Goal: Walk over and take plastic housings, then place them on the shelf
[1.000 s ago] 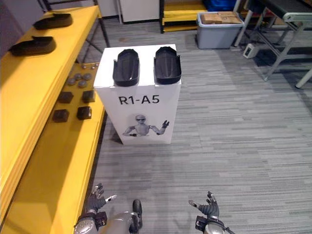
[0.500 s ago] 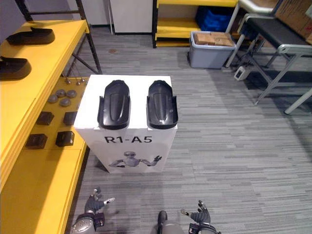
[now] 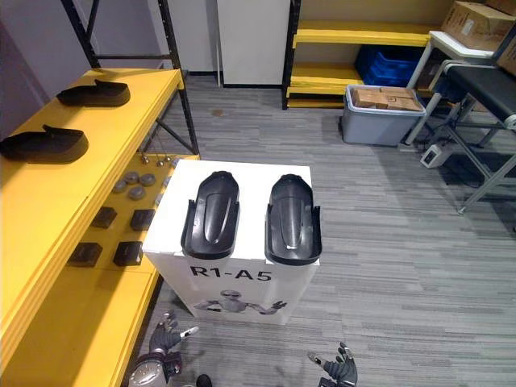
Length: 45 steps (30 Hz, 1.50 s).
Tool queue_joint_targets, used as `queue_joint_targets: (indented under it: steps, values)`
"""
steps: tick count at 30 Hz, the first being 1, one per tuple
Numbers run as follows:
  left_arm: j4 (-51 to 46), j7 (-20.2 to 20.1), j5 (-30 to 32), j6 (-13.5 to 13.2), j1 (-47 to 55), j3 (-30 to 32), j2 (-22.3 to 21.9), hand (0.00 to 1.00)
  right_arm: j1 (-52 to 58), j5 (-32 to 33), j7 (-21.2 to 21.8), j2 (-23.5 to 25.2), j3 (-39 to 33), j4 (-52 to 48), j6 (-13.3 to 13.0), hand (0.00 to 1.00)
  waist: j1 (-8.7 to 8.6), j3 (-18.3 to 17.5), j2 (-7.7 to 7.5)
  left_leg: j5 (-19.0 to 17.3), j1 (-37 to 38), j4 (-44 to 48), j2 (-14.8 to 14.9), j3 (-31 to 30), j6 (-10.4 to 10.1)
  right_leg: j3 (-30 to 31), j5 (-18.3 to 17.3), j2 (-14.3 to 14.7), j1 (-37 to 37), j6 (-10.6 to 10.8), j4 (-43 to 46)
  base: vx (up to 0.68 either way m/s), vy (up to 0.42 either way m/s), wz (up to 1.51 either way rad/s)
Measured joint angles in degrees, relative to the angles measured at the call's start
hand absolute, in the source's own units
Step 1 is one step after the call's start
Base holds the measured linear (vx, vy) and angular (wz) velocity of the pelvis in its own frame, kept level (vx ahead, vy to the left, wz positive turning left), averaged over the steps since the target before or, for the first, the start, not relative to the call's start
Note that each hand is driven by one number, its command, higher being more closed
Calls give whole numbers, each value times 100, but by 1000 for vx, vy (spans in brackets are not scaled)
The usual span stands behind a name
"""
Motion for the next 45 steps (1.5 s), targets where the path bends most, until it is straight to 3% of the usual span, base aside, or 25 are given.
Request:
queue_joint_targets:
  steps: [5, 11, 15, 18, 23, 27, 33, 39, 44, 45]
  values:
    - [-4, -42, 16, -1, 82, -1, 278, 0, -7, -5, -44, -227, -139, -697, 4, 0, -40, -13, -12, 154, 120, -465, -113, 137, 2, 181, -16, 2, -159, 28, -31, 69, 49, -16]
    - [-8, -134, 122, -1, 320, -3, 391, 0, 64, -282, -39, -1071, -721, -2848, 3, 0, -216, -63, -60, 182, 121, -668, -137, 120, 14, 443, -3, 51, -274, 35, -95, 66, 8, -11]
    - [-7, -183, 238, -4, 469, -9, 440, 0, -173, -801, -49, -1420, -783, -3865, -26, 0, -293, -156, -93, 182, 108, -741, -140, 99, 14, 669, 14, 63, -381, 54, -91, 39, -10, -22]
    - [-7, -215, 240, -15, 467, -49, 444, 0, -436, -1128, -74, -1454, -594, -4061, -63, 0, -297, -172, -93, 182, 110, -743, -140, 93, 14, 699, 39, 62, -397, 57, -91, 6, -5, -7]
    - [19, -298, 243, -50, 534, -230, 451, 0, -1182, -1340, -125, -1474, 298, -3896, -71, 0, -241, -191, -67, 209, 68, -743, -148, 24, 52, 700, 127, 58, -437, 83, -109, -59, 3, 0]
    - [46, -292, 241, -50, 527, -255, 436, 0, -1896, -1687, -337, -1399, 754, -3205, -7, 0, -47, -202, -50, 382, 14, -876, -214, -116, 97, 646, 229, 19, -487, 108, -211, -95, 22, 12]
    - [51, -174, 234, -47, 589, -245, 390, 0, -2761, -2431, -818, -1011, 739, -1952, 468, 0, 72, -132, 47, 576, -73, -983, -287, -402, 135, 470, 287, -20, -470, 109, -302, -88, 21, 24]
    - [54, -34, 223, -47, 610, -247, 291, 0, -3412, -2699, -1321, -834, 386, -594, 910, 0, 164, 13, 174, 632, -128, -1008, -312, -616, 153, 355, 291, -27, -442, 110, -316, -43, 0, 12]
    - [113, -5, 211, -46, 570, -311, 282, 0, -3837, -2631, -1495, -795, 108, -2, 912, 0, 156, 90, 173, 634, -146, -1010, -313, -664, 152, 292, 314, -20, -365, 98, -440, 23, -8, 6]
    - [116, 5, 210, -46, 527, -367, 284, 0, -3957, -2601, -1505, -793, 63, 149, 909, 100, 156, 113, 175, 634, -146, -1012, -312, -671, 151, 270, 314, -19, -354, 98, -451, 17, -8, 4]
